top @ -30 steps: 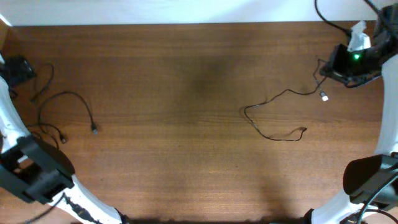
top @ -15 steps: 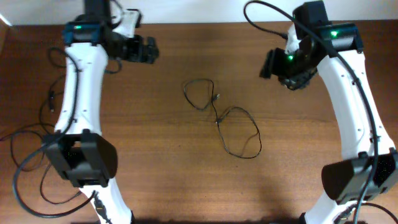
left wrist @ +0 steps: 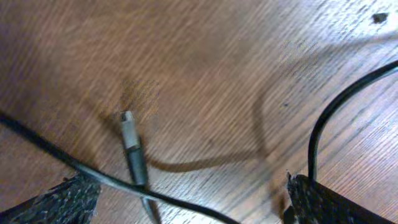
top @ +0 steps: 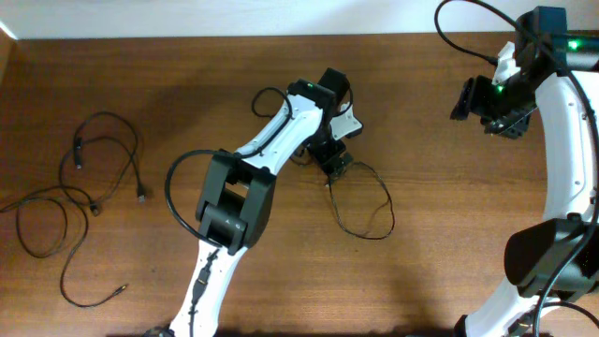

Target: Untangle cables

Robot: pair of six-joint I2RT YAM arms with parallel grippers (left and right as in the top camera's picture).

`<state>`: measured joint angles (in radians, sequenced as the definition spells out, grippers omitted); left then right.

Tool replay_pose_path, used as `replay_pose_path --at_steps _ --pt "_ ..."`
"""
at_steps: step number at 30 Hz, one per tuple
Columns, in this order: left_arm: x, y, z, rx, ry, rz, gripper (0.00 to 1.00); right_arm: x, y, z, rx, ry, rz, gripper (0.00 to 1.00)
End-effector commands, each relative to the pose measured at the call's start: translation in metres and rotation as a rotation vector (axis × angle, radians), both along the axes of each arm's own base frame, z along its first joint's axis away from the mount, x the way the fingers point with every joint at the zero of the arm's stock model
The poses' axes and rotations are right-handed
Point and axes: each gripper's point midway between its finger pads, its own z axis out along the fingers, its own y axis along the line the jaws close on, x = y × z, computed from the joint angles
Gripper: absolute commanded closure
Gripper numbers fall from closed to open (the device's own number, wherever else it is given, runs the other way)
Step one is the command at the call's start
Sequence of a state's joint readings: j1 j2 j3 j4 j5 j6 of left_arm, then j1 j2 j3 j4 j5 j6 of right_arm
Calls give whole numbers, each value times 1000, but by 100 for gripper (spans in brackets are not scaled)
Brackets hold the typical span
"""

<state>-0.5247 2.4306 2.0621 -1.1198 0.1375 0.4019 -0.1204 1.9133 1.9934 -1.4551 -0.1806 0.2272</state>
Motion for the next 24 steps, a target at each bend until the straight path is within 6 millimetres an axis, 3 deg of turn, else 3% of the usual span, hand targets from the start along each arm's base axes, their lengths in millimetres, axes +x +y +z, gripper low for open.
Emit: replay_pose_path --at_steps 1,5,8,9,10,12,13,15,17,19,20,22,23,24 --pt "-16 -14 -25 29 37 -61 1 -1 -3 -2 -10 6 4 30" --pt "-27 -12 -34 54 85 -29 4 0 -3 -2 -10 5 4 30" --pt "-34 -22 -34 58 87 -34 34 0 -3 -2 -10 5 4 30" --pt "-34 -23 -34 59 85 -38 36 0 -3 -2 -11 5 5 30" --pt "-30 -21 -29 73 68 -37 33 0 -3 -2 -11 2 5 30" --pt "-30 -22 5 79 78 -39 30 0 -3 -2 -12 1 7 30" --pt "-41 -25 22 70 120 -59 23 0 -3 -2 -11 1 7 30" --pt "-66 -37 26 16 203 -153 20 0 -3 -2 -11 1 7 30" --pt "-75 -58 22 -5 186 -200 19 -2 -3 -2 -10 10 8 30" --pt "-63 -64 19 3 113 -209 18 -3 -3 -3 -10 16 9 30" --pt "-45 -55 16 74 34 -156 18 -3 -3 -3 -13 14 23 30" --pt "-27 -35 16 197 -56 -73 12 -3 -3 -3 -13 14 26 30" --pt "-27 -36 16 197 -57 -73 2 -3 -3 -3 -13 14 26 30" --pt "-24 -33 16 211 -69 -66 1 -3 -3 -3 -13 14 26 30"
